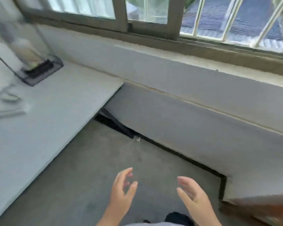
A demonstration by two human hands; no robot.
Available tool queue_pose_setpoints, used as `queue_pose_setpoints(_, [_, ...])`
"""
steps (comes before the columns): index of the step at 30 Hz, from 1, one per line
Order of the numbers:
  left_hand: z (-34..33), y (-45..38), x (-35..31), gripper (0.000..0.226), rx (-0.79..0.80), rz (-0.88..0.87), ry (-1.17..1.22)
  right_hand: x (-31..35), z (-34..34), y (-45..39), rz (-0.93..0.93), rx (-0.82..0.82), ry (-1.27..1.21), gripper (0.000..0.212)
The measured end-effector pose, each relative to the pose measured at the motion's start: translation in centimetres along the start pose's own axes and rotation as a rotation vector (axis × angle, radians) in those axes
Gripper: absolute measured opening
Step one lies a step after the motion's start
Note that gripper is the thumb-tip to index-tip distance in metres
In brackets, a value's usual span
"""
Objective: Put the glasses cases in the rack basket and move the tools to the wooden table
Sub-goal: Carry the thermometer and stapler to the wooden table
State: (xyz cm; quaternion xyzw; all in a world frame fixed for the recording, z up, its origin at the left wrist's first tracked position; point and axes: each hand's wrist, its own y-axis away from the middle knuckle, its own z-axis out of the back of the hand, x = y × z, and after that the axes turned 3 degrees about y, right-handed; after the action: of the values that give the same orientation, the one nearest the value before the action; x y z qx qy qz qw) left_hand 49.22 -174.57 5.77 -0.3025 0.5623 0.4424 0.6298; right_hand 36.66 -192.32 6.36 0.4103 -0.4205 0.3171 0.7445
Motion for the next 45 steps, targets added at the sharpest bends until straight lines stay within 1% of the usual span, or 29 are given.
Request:
queue_pose_setpoints(2, [3.5, 0.2, 1.0, 0.049, -0.104, 0.019, 0.029, 1.5, -2.5, -1.9, 0.039, 0.087, 0.056, 0.033])
queue_pose_setpoints(5, [7.1, 0.8, 3.4, 0.059, -0.254, 0.119, 0.062, 3.1, -5.4, -4.7, 0.070, 0.129, 0.090, 0.050])
queue_pose_setpoints(7, [8.7, 0.5, 5.0, 0.055, -0.388, 0.193, 0.111, 4.3, -7.1, -7.0, 0.080, 0.177, 0.134, 0.050])
queue_pose_setpoints(8, [9.4, -0.1, 5.5, 0.048, -0.448, 0.232, 0.148, 5.0, -7.9, -8.5, 0.083, 0.211, 0.149, 0.047])
queue_pose_setpoints(10, [10.8, -2.2, 6.1, 0.039, -0.535, 0.284, 0.200, 6.6, -9.7, -12.1, 0.097, 0.280, 0.164, 0.038])
queue_pose_setpoints(11, [11.6, -3.7, 6.2, 0.039, -0.565, 0.296, 0.205, 7.7, -10.8, -14.2, 0.111, 0.311, 0.161, 0.037])
queue_pose_setpoints(14, [14.8, -9.3, 5.8, 0.034, -0.640, 0.253, 0.223, 12.2, -14.7, -20.9, 0.187, 0.400, 0.165, 0.043])
queue_pose_setpoints(16, [17.4, -13.2, 4.8, 0.035, -0.679, 0.210, 0.237, 15.9, -17.3, -25.3, 0.225, 0.476, 0.162, 0.044])
queue_pose_setpoints(19, [21.2, -17.7, 2.8, 0.034, -0.773, 0.151, 0.234, 21.7, -21.1, -30.5, 0.303, 0.590, 0.183, 0.026])
queue_pose_setpoints(20, [22.5, -18.7, 2.4, 0.035, -0.820, 0.142, 0.232, 23.2, -22.4, -32.1, 0.324, 0.619, 0.190, 0.024])
queue_pose_setpoints(24, [26.1, -19.7, 2.9, 0.037, -0.986, 0.195, 0.250, 26.4, -27.5, -36.8, 0.344, 0.750, 0.256, 0.031])
queue_pose_setpoints(27, [27.8, -19.3, 4.5, 0.040, -1.095, 0.297, 0.278, 26.9, -31.2, -38.6, 0.317, 0.805, 0.306, 0.031])
queue_pose_setpoints(29, [29.6, -19.4, 5.5, 0.042, -1.126, 0.383, 0.278, 27.3, -34.0, -39.3, 0.291, 0.815, 0.334, 0.038])
queue_pose_setpoints(30, [30.8, -19.4, 6.1, 0.042, -1.119, 0.410, 0.279, 27.6, -35.5, -39.5, 0.281, 0.824, 0.348, 0.041])
queue_pose_setpoints(32, [33.6, -19.8, 6.6, 0.035, -1.085, 0.425, 0.288, 28.7, -38.7, -39.5, 0.264, 0.828, 0.362, 0.041])
queue_pose_setpoints(35, [38.8, -21.6, 6.5, 0.037, -1.017, 0.401, 0.269, 31.5, -43.9, -39.1, 0.282, 0.830, 0.367, 0.033])
queue_pose_setpoints(39, [46.0, -26.5, 6.3, 0.033, -1.005, 0.341, 0.207, 35.3, -51.7, -40.6, 0.396, 0.775, 0.416, 0.021])
queue_pose_setpoints(40, [47.5, -27.9, 6.2, 0.032, -1.000, 0.339, 0.198, 36.2, -53.6, -41.3, 0.431, 0.749, 0.442, 0.022])
queue_pose_setpoints(42, [50.0, -30.8, 6.4, 0.034, -1.000, 0.342, 0.189, 37.8, -57.5, -42.9, 0.482, 0.703, 0.509, 0.029])
queue_pose_setpoints(45, [52.6, -34.6, 7.0, 0.055, -1.044, 0.405, 0.099, 39.6, -62.7, -45.1, 0.541, 0.671, 0.644, 0.047])
